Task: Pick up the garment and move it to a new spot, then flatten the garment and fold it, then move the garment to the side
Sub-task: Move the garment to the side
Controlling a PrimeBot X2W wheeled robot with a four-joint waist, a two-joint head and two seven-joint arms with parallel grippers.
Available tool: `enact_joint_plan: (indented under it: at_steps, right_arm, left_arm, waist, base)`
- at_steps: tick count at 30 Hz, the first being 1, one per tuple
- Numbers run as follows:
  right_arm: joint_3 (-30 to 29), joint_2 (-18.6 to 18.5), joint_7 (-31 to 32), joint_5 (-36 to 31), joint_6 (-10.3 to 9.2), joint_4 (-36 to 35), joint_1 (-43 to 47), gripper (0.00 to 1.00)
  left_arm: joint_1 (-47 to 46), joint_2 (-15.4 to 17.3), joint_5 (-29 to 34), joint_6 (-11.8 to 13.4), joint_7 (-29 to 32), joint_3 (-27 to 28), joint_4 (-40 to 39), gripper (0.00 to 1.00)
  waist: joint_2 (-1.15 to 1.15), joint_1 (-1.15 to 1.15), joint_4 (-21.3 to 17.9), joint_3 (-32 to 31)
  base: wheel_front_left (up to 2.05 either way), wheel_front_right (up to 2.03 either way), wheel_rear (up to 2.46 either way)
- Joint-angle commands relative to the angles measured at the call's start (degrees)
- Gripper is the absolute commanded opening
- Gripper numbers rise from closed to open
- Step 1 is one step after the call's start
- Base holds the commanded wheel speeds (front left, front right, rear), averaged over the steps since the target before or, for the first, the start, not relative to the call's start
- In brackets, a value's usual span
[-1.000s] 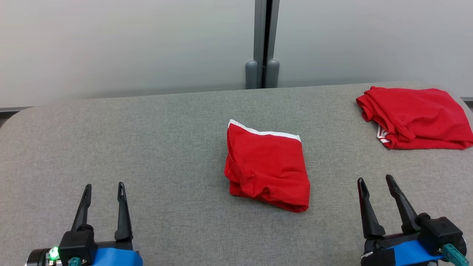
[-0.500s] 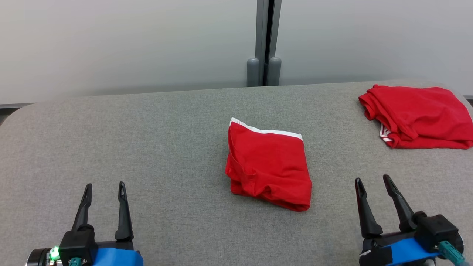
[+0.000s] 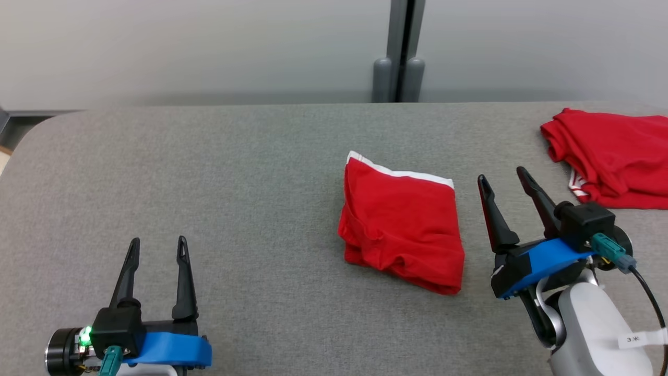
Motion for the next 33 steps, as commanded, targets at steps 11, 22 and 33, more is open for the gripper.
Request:
enact_joint_plan:
  at_steps: [11,22,33]
  right_arm:
    - [1.2,-0.1,-1.2,0.9,0.01,17.6,-6.8,1.00]
    - [1.7,1.8,-3.4,1.9,0.01,31.8,-9.0,1.00]
    - [4.2,3.4,-4.4,6.5,0.01,36.2,-11.2,0.00]
  left_arm:
    - [-4.0,-0.4,-0.7,-0.2,-0.2,-0.8,0.5,1.00]
    - [-5.2,-0.6,-0.6,-0.3,-0.2,-0.9,1.1,1.00]
    - [-5.4,-0.8,-1.2,-0.3,-0.2,-1.0,1.5,1.00]
  waist:
    - [0.00,0.00,4.8,5.3]
    - [0.00,0.00,6.1,6.2]
    - [0.00,0.00,6.1,6.4]
  base:
    - [0.00,0.00,0.00]
    - [0.00,0.00,0.00]
    - [0.00,0.00,0.00]
